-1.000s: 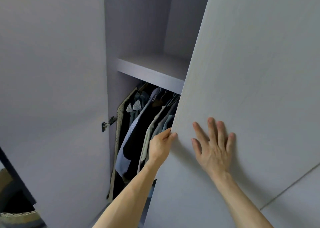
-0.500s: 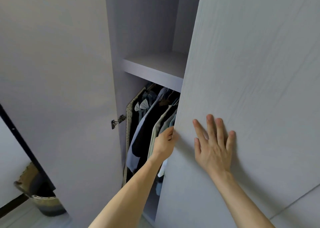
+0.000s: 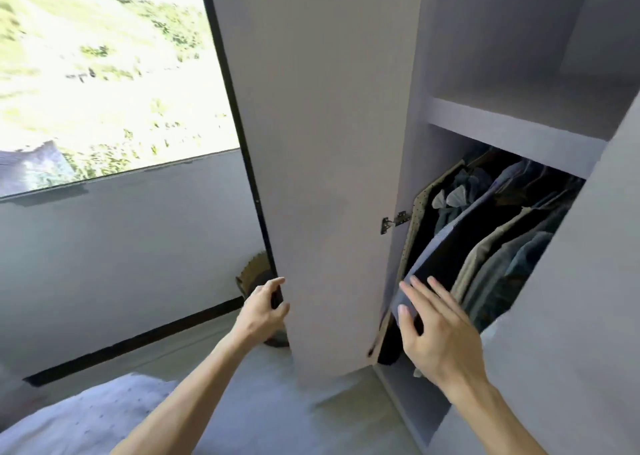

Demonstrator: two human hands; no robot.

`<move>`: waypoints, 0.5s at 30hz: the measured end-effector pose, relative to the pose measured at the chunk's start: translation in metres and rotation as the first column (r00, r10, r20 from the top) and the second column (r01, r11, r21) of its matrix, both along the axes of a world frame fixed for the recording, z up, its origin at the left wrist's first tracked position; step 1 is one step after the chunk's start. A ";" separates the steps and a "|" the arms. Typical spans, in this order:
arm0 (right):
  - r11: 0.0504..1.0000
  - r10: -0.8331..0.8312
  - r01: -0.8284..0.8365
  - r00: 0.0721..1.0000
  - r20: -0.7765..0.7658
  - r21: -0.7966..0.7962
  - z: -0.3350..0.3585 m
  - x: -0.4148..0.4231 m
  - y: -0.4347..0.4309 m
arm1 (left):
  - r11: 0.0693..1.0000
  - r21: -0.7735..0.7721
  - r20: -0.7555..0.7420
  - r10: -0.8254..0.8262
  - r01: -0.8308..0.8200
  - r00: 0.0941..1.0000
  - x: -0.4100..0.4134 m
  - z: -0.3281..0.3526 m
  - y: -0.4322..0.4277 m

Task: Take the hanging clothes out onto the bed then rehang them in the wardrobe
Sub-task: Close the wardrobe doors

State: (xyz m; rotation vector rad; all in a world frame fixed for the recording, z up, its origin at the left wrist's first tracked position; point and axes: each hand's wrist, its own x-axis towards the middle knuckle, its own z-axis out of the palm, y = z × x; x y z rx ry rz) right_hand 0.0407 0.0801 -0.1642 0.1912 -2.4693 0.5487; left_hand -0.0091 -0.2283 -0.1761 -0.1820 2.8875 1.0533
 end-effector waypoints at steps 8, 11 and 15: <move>0.979 0.178 -0.184 0.981 0.074 0.083 0.028 -0.087 -0.161 | 0.986 0.135 -0.228 0.123 -0.094 0.966 -0.053 0.069 -0.123; 0.982 0.165 -0.171 0.984 0.070 0.087 0.046 -0.123 -0.212 | 0.978 0.209 -0.326 0.081 -0.011 0.942 -0.087 0.099 -0.138; 0.994 0.110 -0.111 0.993 0.049 0.020 0.069 -0.164 -0.258 | 0.925 0.352 -0.395 0.008 0.143 0.919 -0.137 0.146 -0.138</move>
